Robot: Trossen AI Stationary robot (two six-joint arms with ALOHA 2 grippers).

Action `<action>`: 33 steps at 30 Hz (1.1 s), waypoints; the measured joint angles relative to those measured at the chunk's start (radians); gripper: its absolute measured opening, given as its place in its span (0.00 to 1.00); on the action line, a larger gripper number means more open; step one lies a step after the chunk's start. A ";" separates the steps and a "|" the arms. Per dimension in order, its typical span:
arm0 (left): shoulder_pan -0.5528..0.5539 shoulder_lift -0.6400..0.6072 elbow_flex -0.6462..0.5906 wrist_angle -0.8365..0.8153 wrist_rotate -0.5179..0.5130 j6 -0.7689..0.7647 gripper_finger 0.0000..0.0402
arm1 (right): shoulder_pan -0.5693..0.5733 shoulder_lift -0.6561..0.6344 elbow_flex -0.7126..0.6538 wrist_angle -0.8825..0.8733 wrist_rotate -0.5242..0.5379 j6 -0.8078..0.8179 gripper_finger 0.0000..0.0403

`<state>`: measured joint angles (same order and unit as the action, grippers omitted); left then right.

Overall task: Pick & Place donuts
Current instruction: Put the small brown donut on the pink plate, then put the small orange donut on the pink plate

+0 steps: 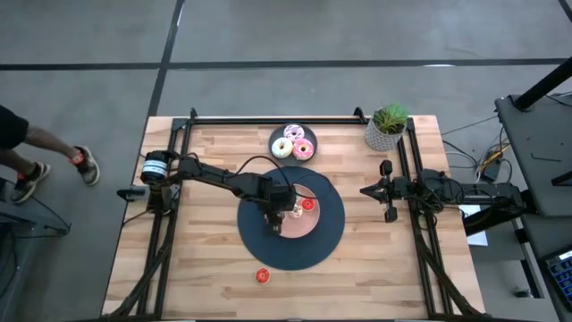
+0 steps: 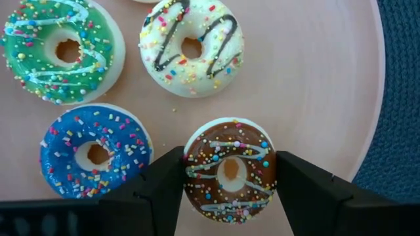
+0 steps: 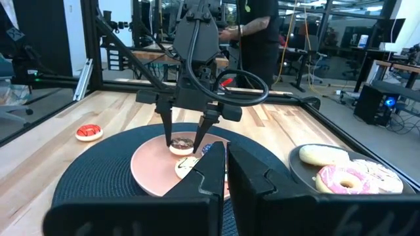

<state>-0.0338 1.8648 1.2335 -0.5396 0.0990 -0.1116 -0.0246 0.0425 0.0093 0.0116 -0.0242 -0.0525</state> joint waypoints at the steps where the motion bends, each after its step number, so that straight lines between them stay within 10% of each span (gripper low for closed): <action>1: 0.000 0.000 0.000 0.000 0.000 0.000 0.51 | 0.000 0.000 0.000 0.000 0.000 0.000 0.02; 33: -0.045 -0.186 0.045 -0.141 -0.011 0.006 0.62 | 0.000 -0.001 0.000 0.000 0.000 0.000 0.02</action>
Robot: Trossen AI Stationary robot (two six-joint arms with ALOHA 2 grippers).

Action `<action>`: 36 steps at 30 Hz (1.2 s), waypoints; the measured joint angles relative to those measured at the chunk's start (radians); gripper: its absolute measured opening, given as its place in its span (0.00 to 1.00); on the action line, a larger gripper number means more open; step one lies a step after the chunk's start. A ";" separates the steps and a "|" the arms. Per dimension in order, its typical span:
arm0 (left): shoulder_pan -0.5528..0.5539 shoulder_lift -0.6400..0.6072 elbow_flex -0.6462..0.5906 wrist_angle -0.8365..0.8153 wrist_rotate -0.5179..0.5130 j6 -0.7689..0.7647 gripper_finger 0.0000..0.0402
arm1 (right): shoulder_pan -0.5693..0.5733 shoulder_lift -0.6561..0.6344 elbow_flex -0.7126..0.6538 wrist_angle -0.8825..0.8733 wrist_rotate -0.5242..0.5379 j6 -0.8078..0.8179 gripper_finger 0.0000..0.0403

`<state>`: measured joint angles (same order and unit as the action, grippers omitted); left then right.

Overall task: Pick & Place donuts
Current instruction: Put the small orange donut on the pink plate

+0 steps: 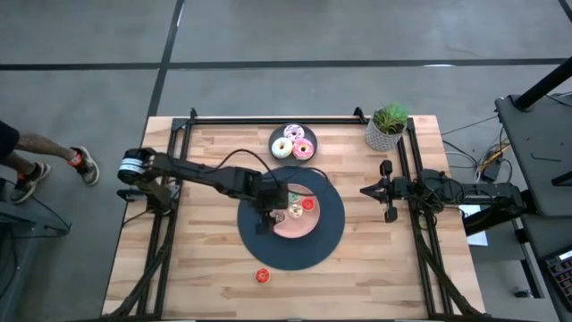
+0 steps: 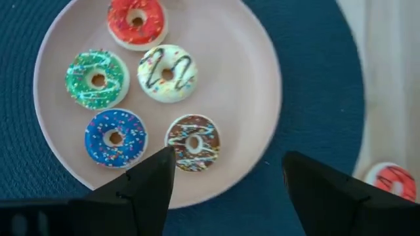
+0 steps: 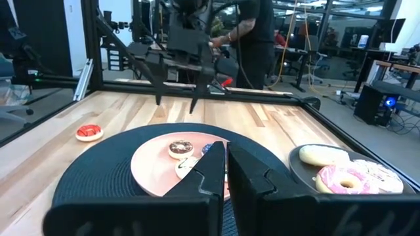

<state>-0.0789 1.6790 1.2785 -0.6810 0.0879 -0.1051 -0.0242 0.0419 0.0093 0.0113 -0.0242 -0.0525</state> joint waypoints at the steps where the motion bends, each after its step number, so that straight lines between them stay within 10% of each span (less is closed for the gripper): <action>1: -0.004 -0.003 0.000 -0.003 0.000 0.000 0.62 | 0.000 0.000 0.000 0.000 0.000 0.000 0.02; 36: -0.476 -0.027 0.010 -0.030 -0.011 0.148 0.62 | 0.000 0.001 0.000 0.000 0.000 0.000 0.02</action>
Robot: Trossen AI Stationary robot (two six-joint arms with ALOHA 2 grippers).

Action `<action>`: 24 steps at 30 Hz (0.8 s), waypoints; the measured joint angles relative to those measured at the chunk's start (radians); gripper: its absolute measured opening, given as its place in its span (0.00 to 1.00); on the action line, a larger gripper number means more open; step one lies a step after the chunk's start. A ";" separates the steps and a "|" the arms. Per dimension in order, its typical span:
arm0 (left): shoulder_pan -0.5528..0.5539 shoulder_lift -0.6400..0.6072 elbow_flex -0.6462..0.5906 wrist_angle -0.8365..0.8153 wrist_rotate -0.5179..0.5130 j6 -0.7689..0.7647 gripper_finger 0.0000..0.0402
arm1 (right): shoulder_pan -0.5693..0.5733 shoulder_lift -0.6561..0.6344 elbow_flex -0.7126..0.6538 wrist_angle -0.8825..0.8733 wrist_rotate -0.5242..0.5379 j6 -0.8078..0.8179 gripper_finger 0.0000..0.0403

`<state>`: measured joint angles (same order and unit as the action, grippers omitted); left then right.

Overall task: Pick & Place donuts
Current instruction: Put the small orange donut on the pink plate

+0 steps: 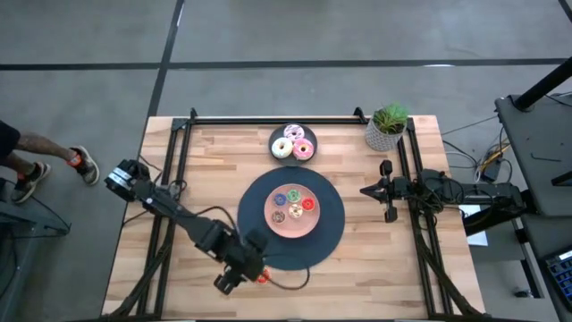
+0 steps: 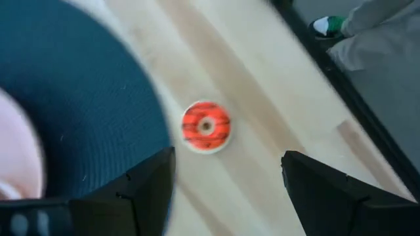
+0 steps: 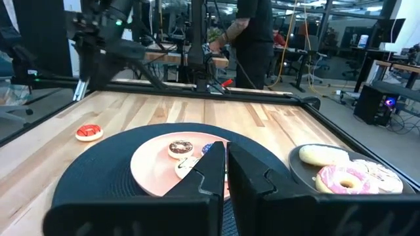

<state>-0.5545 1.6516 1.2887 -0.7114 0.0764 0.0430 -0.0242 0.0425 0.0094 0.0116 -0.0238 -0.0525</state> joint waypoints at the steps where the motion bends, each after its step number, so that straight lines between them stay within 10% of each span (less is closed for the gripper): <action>1: -0.012 0.000 0.002 0.009 -0.004 0.001 0.62 | 0.000 0.000 0.000 0.000 0.000 0.000 0.02; 24: -0.076 0.115 0.185 0.010 -0.026 -0.088 0.62 | 0.000 0.001 0.000 0.000 0.000 0.000 0.02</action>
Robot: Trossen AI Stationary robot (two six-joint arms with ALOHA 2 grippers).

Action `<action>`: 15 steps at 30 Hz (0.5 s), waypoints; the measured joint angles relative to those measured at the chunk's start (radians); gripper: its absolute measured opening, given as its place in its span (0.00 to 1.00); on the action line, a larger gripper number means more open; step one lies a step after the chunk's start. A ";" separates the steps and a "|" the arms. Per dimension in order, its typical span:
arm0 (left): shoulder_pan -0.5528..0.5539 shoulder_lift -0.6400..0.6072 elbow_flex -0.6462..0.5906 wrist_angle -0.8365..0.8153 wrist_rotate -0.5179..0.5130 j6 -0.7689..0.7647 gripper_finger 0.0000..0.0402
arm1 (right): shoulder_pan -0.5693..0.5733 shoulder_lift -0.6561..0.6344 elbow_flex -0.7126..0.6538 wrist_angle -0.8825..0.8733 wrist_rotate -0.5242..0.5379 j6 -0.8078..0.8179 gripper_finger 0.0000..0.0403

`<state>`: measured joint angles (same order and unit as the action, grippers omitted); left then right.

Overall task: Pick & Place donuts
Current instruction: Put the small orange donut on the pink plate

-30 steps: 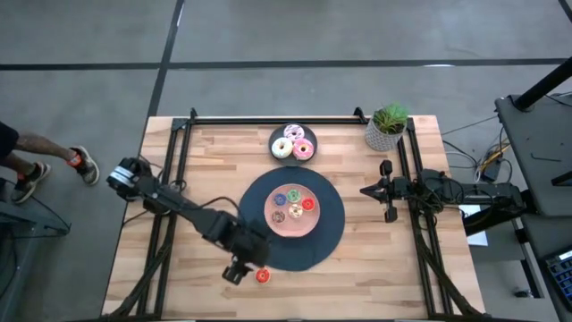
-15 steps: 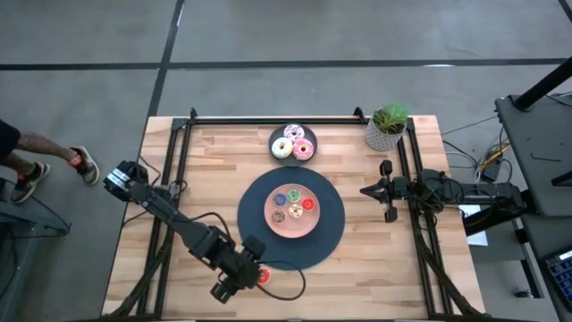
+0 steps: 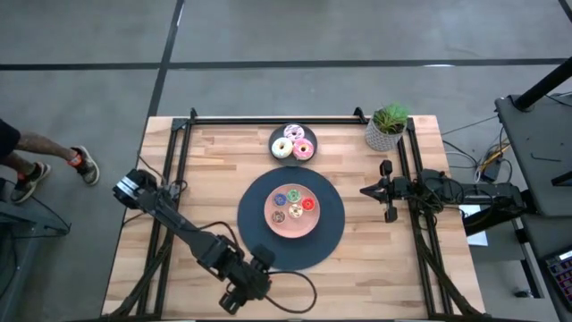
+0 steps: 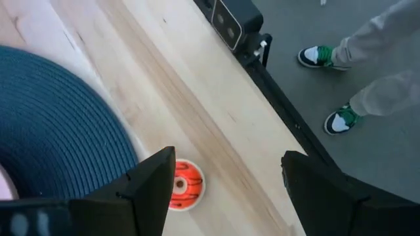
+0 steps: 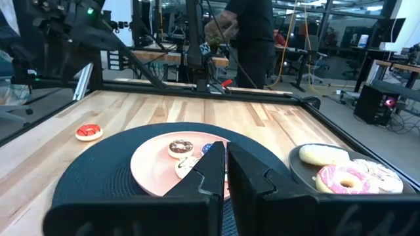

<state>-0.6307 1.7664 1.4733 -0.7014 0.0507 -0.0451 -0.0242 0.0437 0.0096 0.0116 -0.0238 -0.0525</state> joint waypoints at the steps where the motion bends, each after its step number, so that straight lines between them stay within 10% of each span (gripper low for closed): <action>1: -0.002 0.007 0.005 -0.002 -0.001 0.002 0.62 | 0.000 0.000 0.000 0.000 0.000 0.000 0.02; 15: -0.026 0.088 -0.004 -0.014 -0.121 0.015 0.62 | 0.000 0.000 0.000 0.000 0.000 0.000 0.02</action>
<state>-0.6563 1.8547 1.4693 -0.7150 -0.0704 -0.0303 -0.0246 0.0437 0.0097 0.0116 -0.0238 -0.0525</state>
